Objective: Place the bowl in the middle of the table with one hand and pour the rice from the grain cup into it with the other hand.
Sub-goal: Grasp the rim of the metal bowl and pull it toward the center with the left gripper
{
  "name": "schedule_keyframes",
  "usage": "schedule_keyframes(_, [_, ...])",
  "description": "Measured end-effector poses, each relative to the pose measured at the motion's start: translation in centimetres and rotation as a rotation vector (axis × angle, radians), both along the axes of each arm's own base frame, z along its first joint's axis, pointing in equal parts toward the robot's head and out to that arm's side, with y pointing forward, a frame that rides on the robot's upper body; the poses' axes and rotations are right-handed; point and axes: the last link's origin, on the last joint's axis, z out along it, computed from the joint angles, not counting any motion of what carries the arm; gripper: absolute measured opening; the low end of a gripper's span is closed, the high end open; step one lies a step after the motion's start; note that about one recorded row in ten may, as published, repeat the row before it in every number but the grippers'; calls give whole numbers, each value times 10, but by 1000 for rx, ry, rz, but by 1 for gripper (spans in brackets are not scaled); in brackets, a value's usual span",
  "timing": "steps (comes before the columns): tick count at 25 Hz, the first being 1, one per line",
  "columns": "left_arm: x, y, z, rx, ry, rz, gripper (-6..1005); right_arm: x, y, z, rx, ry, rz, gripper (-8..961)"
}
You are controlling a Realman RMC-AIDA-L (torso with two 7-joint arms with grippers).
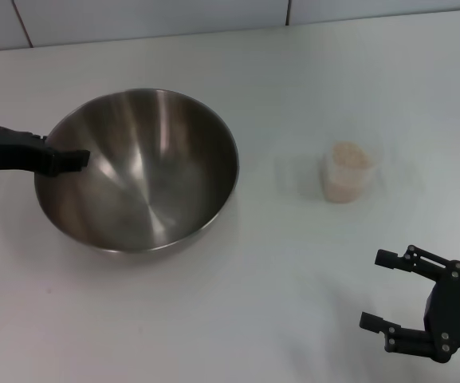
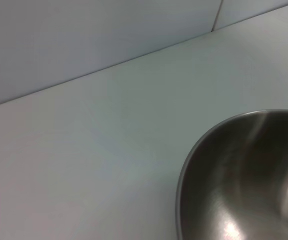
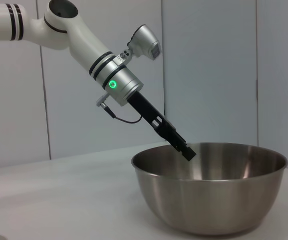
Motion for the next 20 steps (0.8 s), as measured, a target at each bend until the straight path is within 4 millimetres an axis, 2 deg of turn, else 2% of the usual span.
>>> schedule_keyframes(2, [2,1,0,-1,-1,-6,489,0,0,-1,-5,-2,2,825])
schedule_keyframes(13, [7,3,-2,-16,4,-15,272,0,0,-1,-7,-3,4,824])
schedule_keyframes(19, [9,6,0,-26,-12,-10,80,0,0,-1,-8,-4,3,824])
schedule_keyframes(20, [9,7,1,-32,-22,0,75,0,0,-1,-8,-4,3,824])
